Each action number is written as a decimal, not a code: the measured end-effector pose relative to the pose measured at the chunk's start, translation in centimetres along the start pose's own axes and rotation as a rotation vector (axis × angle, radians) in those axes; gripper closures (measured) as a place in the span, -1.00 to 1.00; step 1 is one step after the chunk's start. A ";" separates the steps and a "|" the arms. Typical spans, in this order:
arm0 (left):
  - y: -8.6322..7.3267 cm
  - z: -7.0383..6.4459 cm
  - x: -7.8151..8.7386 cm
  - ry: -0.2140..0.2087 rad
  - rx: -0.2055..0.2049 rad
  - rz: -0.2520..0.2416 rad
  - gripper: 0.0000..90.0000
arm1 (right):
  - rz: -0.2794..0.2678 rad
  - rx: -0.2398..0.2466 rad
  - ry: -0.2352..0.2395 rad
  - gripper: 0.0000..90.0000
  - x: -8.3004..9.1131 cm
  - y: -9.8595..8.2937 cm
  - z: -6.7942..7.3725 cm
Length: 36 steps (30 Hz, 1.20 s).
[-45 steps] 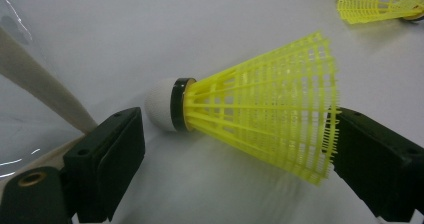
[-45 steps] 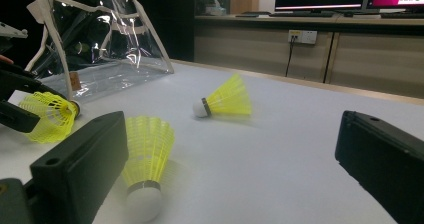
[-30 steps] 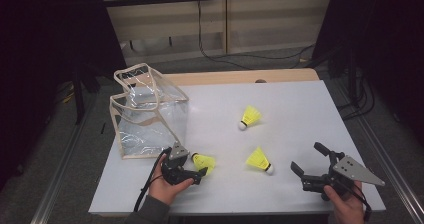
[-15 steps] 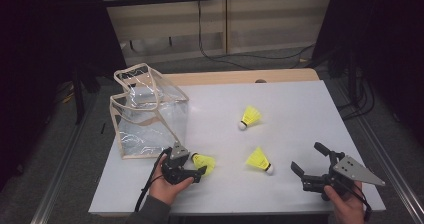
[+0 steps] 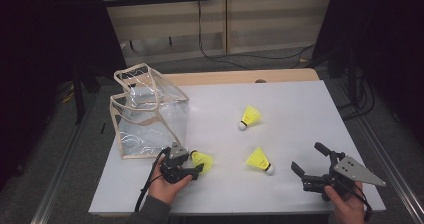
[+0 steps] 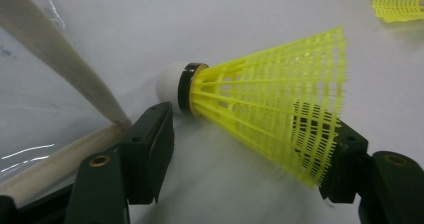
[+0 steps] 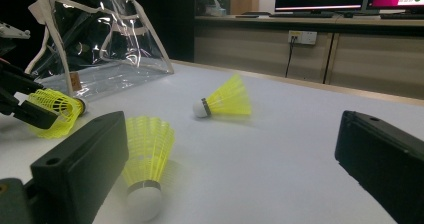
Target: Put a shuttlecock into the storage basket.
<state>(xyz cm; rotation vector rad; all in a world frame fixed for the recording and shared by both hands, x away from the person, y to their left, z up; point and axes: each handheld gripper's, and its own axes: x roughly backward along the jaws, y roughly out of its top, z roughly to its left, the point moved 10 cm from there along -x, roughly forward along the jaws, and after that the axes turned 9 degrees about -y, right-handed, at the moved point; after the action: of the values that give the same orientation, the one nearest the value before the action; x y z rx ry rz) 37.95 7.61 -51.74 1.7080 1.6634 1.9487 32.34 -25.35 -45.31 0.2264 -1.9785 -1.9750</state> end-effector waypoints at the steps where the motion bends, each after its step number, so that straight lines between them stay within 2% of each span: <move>1: 0.0 0.0 0.0 0.001 0.002 0.001 -0.22 | 0.000 0.000 0.000 -0.99 0.0 0.0 0.0; 5: 0.0 0.3 0.3 0.013 0.004 -0.009 -0.10 | -0.001 0.001 -0.002 -0.99 0.0 0.0 0.0; 9: -0.1 0.7 0.5 0.041 -0.012 -0.003 -0.01 | -0.001 0.000 -0.001 -0.99 0.0 0.0 0.0; 11: 0.0 0.7 0.5 0.033 -0.006 -0.016 0.00 | 0.000 -0.002 -0.001 -0.99 0.1 0.0 0.0; 13: 0.1 0.7 0.5 0.032 -0.018 -0.021 0.00 | -0.001 0.001 -0.002 -0.99 0.1 0.0 0.0; 18: 0.1 0.8 0.6 0.049 -0.007 -0.024 0.00 | -0.001 0.001 -0.004 -0.99 0.1 0.0 -0.1; 23: 0.5 1.1 0.9 0.084 -0.007 -0.044 0.00 | 0.002 -0.001 -0.004 -0.99 0.1 0.0 -0.1; 27: 0.9 1.3 1.1 0.113 -0.022 -0.072 0.00 | 0.000 -0.001 -0.005 -0.99 0.1 0.0 -0.1; 32: 0.9 1.2 0.9 0.134 -0.042 -0.054 0.01 | -0.001 -0.001 -0.006 -0.99 0.2 0.0 -0.1; 36: 1.3 1.3 1.0 0.158 -0.053 -0.071 0.18 | -0.001 -0.001 -0.007 -0.99 0.2 0.0 -0.2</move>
<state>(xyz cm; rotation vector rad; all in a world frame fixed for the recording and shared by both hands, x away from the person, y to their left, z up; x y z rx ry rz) 39.31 8.55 -50.38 1.4915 1.6794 2.1232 32.26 -25.55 -45.27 0.2209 -1.9814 -1.9802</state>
